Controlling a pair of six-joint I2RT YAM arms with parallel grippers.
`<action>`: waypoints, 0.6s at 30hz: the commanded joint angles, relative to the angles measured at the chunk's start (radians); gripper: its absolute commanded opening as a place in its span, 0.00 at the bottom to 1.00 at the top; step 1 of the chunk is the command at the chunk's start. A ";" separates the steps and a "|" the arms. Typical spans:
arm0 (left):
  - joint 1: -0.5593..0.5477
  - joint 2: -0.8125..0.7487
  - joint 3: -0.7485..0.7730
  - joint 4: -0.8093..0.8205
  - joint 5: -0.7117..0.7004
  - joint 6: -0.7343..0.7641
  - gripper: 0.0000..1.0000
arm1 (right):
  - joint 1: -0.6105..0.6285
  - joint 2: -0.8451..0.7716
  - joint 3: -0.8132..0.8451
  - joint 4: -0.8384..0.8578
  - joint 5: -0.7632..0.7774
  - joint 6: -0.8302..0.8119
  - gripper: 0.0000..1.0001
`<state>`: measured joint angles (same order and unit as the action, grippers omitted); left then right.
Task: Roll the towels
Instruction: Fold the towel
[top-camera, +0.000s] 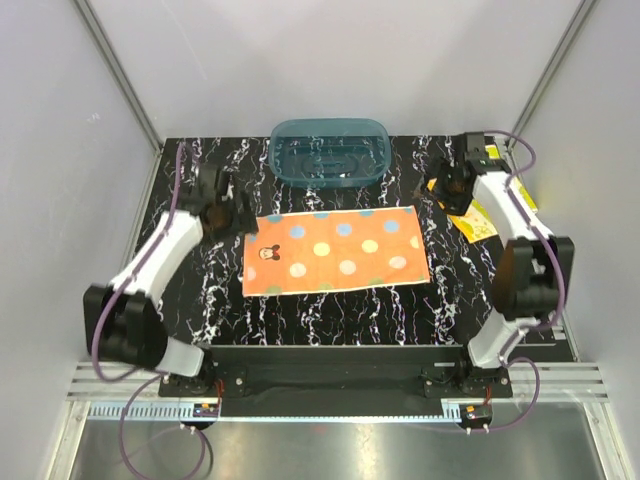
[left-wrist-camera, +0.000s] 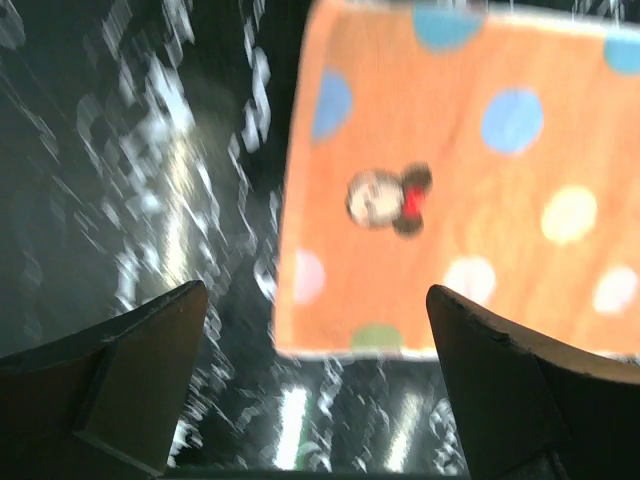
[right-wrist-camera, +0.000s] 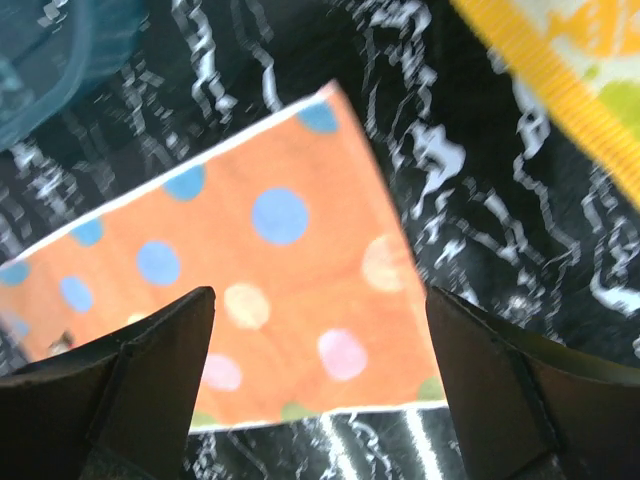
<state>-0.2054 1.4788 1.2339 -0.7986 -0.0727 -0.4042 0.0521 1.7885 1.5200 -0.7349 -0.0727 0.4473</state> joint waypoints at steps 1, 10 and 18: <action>-0.046 -0.124 -0.204 0.143 0.120 -0.184 0.96 | 0.011 -0.122 -0.135 0.115 -0.143 0.088 0.90; -0.149 -0.227 -0.484 0.214 0.076 -0.424 0.89 | 0.077 -0.316 -0.300 0.141 -0.156 0.119 0.84; -0.149 -0.186 -0.557 0.268 0.024 -0.435 0.82 | 0.103 -0.278 -0.290 0.127 -0.159 0.103 0.78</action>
<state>-0.3534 1.2915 0.6773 -0.6109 -0.0151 -0.8089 0.1440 1.5108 1.2160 -0.6384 -0.2104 0.5491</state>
